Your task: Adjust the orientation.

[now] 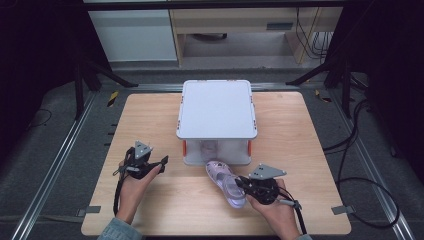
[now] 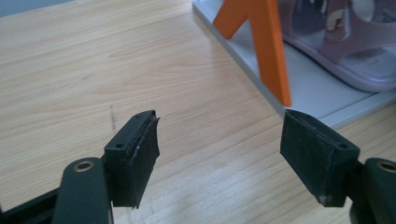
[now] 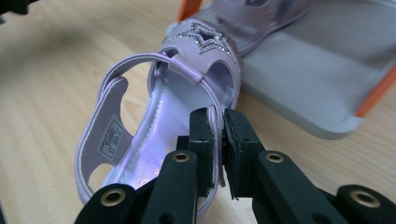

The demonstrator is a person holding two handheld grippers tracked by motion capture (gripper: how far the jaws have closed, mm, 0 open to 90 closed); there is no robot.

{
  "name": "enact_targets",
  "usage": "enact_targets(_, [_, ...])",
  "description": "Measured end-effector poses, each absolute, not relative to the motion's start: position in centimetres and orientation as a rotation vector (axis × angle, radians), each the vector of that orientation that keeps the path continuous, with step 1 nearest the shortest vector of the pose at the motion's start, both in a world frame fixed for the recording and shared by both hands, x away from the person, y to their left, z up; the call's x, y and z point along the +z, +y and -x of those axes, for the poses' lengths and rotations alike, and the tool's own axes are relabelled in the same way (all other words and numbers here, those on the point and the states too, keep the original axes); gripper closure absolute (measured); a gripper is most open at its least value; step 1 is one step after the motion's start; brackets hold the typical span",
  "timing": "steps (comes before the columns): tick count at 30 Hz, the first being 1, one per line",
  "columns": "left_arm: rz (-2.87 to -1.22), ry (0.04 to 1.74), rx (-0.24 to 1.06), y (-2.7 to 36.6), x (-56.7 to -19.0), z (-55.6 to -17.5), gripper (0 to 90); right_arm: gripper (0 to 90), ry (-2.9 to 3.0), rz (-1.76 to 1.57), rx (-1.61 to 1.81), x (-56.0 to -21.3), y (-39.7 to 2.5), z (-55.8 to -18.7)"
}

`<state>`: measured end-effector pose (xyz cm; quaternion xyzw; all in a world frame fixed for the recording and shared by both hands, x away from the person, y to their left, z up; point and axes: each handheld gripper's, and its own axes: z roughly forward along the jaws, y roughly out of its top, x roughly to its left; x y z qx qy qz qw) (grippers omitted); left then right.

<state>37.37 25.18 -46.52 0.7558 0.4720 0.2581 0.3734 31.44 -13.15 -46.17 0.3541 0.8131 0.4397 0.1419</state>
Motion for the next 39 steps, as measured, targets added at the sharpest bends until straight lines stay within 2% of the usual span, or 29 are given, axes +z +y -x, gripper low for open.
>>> enact_targets(6, [-1.948,1.147,0.652,24.4,-45.1,-38.2,26.1,82.4,2.283,-1.08,1.29,-45.9,-14.1,-31.9])
enact_targets(11, [-1.946,1.136,0.607,24.5,-43.6,-39.2,29.6,82.4,2.25,-1.117,1.284,-45.9,-14.6,-32.5])
enact_targets(21, [-1.909,1.133,0.586,25.0,-40.1,-40.0,51.1,82.4,2.17,-1.198,1.288,-45.6,-15.2,-33.4])
enact_targets(29, [-1.883,1.091,0.588,24.7,-37.4,-40.3,73.0,82.4,2.118,-1.243,1.297,-45.6,-15.3,-33.9])
enact_targets(34, [-1.872,1.039,0.58,24.1,-35.8,-40.3,81.7,82.4,2.098,-1.26,1.301,-45.5,-15.2,-34.1])
enact_targets(39, [-1.871,0.997,0.577,23.1,-34.5,-40.3,86.4,82.4,2.073,-1.278,1.304,-45.5,-15.0,-34.4])
